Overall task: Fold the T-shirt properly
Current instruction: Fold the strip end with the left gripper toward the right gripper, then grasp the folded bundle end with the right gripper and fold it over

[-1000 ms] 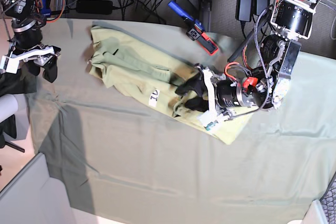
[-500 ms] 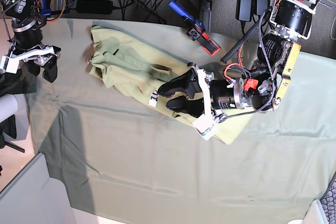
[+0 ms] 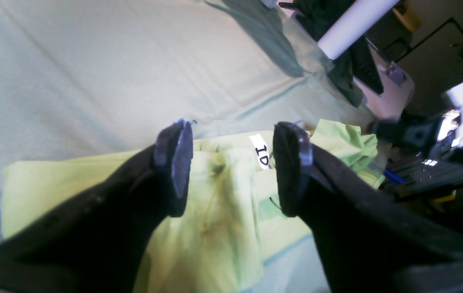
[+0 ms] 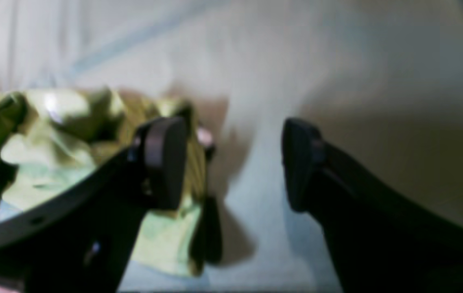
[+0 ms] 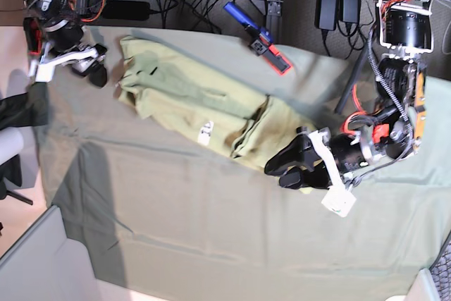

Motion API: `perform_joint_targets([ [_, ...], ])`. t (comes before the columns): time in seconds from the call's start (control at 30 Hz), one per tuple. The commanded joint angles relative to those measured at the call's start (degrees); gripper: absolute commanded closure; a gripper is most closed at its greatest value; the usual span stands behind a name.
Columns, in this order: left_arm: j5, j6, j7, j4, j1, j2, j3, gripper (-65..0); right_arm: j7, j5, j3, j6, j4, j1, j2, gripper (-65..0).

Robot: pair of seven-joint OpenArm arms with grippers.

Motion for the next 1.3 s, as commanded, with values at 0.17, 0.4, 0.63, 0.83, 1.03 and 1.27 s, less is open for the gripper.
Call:
perform_joint_targets([
  [0.17, -1.3, -0.7, -0.9, 1.1, -0.8, -3.7, -0.1, -34.4, 1.6, 1.0, -4.5, 1.3, 0.0, 0.4, -2.9, -36.9],
  [0.4, -1.3, -0.7, -0.9, 1.1, -0.8, -5.0, -0.1, -34.4, 3.2, -0.5, -8.5, 1.3, 0.0, 0.4, -4.9, -36.9],
  [0.63, -1.3, -0.7, -0.9, 1.1, -0.8, -5.0, -0.1, -34.4, 6.6, -0.5, -8.5, 1.3, 0.0, 0.5, -5.4, -16.3],
  [0.83, -1.4, -0.7, -0.9, 1.1, -1.0, -5.0, -1.6, -34.4, 10.4, -5.2, -8.2, 1.3, 0.0, 0.9, -4.6, 0.0],
  [1.03, -2.1, -0.7, -0.7, 1.1, -1.0, -6.5, -6.7, -34.4, 10.5, -9.2, -4.4, 1.3, 0.0, 1.6, 0.6, 0.0],
  [1.27, -4.0, -0.7, -0.5, 1.1, -1.0, -11.9, -8.4, -34.4, 7.6, -2.5, 5.4, 1.3, 0.0, 1.6, 8.6, 0.0],
])
